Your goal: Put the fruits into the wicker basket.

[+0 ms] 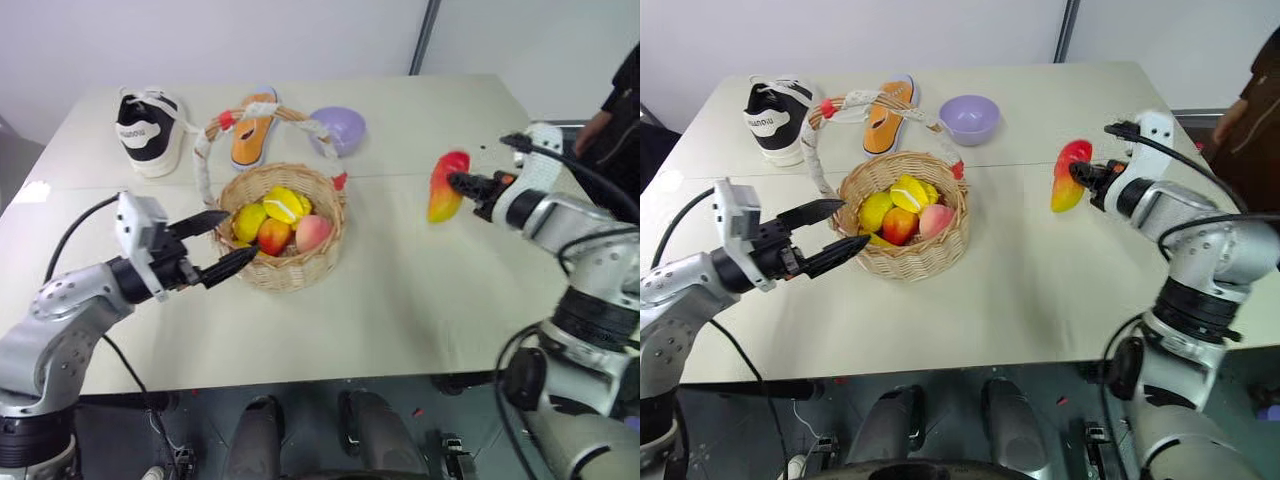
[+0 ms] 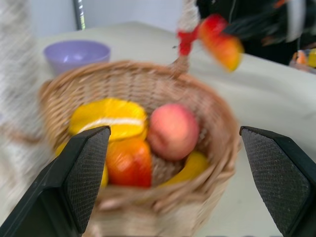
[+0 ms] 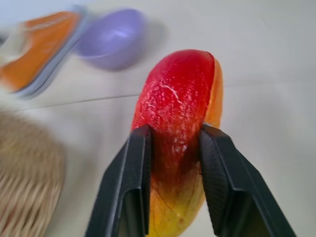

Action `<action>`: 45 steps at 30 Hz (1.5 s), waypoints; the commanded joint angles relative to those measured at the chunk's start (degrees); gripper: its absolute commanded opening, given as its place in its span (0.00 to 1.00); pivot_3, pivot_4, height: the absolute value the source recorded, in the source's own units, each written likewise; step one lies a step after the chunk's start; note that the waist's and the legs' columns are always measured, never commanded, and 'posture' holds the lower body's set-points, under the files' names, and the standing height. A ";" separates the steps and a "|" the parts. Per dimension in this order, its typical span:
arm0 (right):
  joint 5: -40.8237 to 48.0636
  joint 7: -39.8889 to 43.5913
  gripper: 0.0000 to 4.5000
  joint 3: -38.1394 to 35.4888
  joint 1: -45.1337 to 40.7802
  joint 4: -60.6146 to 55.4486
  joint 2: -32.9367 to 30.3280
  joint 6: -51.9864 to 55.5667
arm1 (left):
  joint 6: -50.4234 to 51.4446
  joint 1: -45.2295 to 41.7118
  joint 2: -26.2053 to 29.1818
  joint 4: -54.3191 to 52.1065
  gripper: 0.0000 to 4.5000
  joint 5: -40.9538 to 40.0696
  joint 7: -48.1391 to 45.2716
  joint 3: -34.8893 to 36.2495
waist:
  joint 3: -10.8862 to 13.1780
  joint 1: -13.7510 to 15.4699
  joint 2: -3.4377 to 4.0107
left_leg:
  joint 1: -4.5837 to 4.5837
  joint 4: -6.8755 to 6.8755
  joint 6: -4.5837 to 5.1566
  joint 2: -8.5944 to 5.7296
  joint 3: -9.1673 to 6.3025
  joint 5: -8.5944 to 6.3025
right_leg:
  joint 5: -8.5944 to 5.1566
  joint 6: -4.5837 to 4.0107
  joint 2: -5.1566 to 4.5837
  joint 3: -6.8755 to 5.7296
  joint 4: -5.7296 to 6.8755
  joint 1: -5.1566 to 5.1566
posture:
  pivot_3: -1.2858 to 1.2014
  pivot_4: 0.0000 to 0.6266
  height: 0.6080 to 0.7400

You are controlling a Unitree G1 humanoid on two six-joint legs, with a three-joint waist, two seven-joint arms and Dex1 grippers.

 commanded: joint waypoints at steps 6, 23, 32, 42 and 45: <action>13.53 14.53 0.28 17.24 -1.98 -20.79 -1.40 -5.69 | -3.97 3.46 1.63 1.69 1.00 0.61 -3.31 5.67 | -0.01 0.01 -0.02 | 0.00 0.01 0.00 0.04 0.00 0.00 | -0.05 0.04 0.02 -0.02 0.02 -0.03 | 0.52 0.24 0.97; -6.19 3.61 0.74 35.64 -10.84 -4.31 13.22 -20.08 | -2.42 7.85 0.58 -5.13 1.00 -3.60 0.02 7.54 | -0.02 0.32 -0.08 | -0.23 0.03 -0.02 -0.01 0.13 0.00 | 0.11 -0.24 -0.16 0.03 -0.09 -0.20 | 0.52 0.24 0.97; 6.17 13.58 0.84 23.59 1.67 -15.67 5.87 -20.13 | -2.32 6.86 0.45 -4.57 1.00 -4.28 0.58 6.25 | -0.03 0.55 -0.10 | -0.22 0.06 -0.02 -0.03 0.12 0.00 | 0.08 -0.20 -0.16 0.02 -0.10 -0.15 | 0.52 0.24 0.97; 3.20 8.79 0.84 22.28 7.21 -15.94 5.49 -24.68 | -2.22 4.61 0.90 -2.82 1.00 -4.88 -0.70 4.85 | -0.02 0.34 -0.10 | -0.10 0.03 -0.02 0.02 0.08 0.00 | 0.08 -0.22 -0.03 0.06 -0.03 -0.15 | 0.52 0.24 0.97; -2.14 4.98 0.84 23.47 6.86 -10.06 7.23 -28.71 | -2.35 4.80 0.47 -2.76 1.00 -5.02 -1.07 4.76 | -0.03 0.26 -0.11 | -0.13 0.08 -0.02 -0.03 0.22 0.00 | 0.10 -0.24 -0.10 0.17 -0.09 -0.15 | 0.52 0.24 0.97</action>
